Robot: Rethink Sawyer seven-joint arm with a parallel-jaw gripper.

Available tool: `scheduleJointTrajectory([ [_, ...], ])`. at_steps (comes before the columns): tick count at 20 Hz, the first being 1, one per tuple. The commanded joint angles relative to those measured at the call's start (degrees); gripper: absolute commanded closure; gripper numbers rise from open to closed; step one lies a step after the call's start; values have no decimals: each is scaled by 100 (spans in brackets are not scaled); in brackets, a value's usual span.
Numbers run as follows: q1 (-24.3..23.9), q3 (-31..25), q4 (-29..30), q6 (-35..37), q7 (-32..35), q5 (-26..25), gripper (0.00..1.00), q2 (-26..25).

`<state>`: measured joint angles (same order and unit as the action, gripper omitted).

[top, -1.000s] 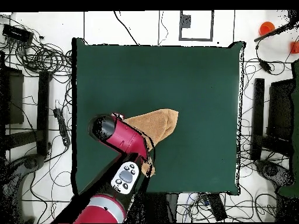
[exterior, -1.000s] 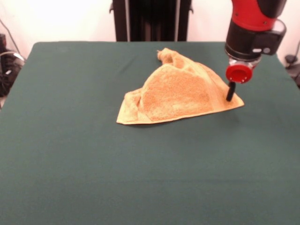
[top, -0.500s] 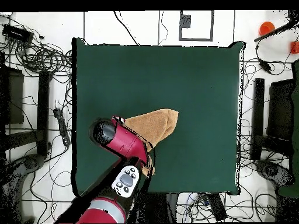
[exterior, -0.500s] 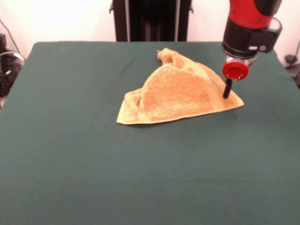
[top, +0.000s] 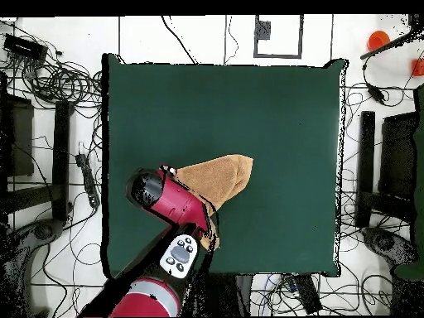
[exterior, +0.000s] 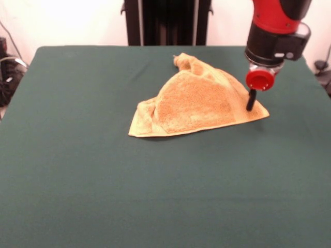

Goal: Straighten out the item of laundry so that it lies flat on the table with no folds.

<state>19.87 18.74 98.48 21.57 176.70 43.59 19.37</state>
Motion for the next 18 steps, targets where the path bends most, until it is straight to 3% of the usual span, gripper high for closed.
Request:
scheduleJointTrajectory([
  [1,-58,-887,390,-402,941,302,0,-265],
  [18,21,-872,451,-298,1057,251,0,-216],
])
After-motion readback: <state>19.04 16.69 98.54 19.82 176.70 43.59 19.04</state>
